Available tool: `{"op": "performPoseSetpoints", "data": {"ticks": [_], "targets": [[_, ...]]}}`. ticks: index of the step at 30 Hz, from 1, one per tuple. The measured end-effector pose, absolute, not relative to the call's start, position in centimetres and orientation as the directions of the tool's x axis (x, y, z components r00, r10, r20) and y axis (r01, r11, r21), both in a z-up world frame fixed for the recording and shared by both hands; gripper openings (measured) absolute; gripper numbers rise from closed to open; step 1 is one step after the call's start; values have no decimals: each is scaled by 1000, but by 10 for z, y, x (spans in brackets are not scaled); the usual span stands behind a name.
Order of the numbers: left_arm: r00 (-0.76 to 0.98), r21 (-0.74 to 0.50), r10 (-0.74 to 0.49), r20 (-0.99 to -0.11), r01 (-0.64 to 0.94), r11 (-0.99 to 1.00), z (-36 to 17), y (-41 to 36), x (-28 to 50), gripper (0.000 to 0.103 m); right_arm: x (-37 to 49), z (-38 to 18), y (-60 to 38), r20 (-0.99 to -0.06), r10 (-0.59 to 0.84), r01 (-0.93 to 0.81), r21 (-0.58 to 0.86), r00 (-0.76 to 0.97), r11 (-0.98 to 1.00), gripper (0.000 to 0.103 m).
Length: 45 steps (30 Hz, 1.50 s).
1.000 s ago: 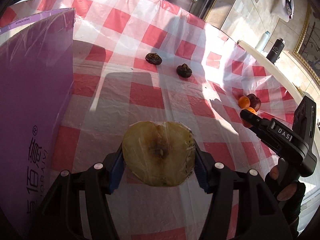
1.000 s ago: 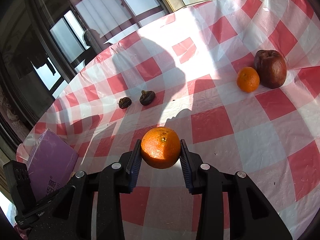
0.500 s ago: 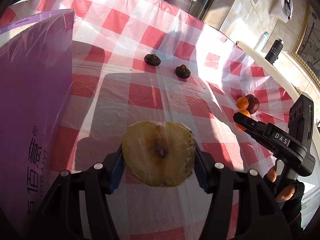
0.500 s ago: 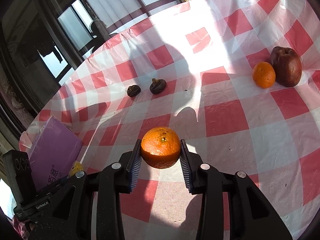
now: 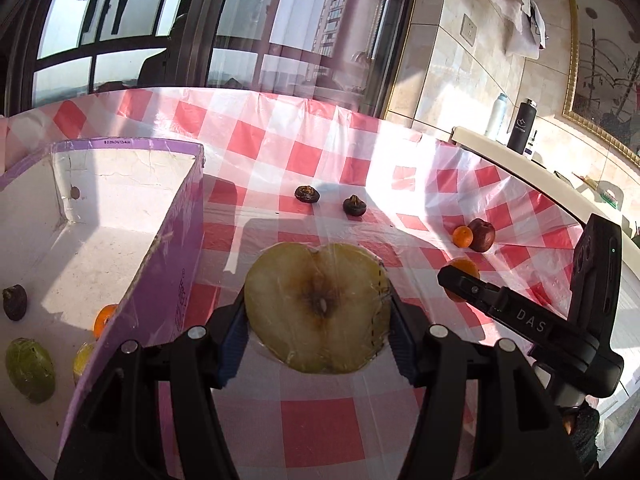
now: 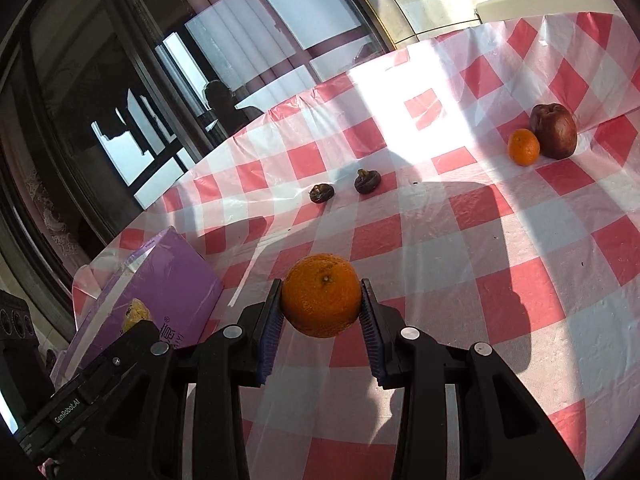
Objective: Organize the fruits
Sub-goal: 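Carry the pear half and the tangerine in both grippers over the box, then lower both fruits into the box and open both grippers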
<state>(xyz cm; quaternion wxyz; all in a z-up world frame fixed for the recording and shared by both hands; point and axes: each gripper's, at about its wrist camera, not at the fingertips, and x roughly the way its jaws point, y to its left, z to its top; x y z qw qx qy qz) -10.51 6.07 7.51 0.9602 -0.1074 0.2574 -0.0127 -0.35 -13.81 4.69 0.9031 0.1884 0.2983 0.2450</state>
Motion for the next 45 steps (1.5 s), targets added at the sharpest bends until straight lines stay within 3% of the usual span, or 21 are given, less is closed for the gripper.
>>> {"op": "performPoseSetpoints", "data": {"ticks": [9,13,20,28,37,45], "targets": [[892,-240,-159,-422,59,969,117,62,-147,60,-24,81,-113,-397,605,-411,474,690,779,37],[921,-209,-85,-380,3,978,143,86,-169,60,-35,102,-92,-360,664,-486,471,656,736,37],[901,-106,135,-413,-195,975,158,154,-183,60,-58,133,-9,-359,755,-658,372,549,655,37],[783,-51,249,-571,-336,940,134,233,-172,60,-74,125,105,-557,704,-778,154,441,610,37],[657,-19,244,-713,-365,931,115,275,-156,60,-69,90,175,-829,455,-854,-52,326,517,37],[559,-7,176,-811,-309,951,100,275,-141,61,-71,65,191,-903,362,-891,-47,231,452,37]]}}
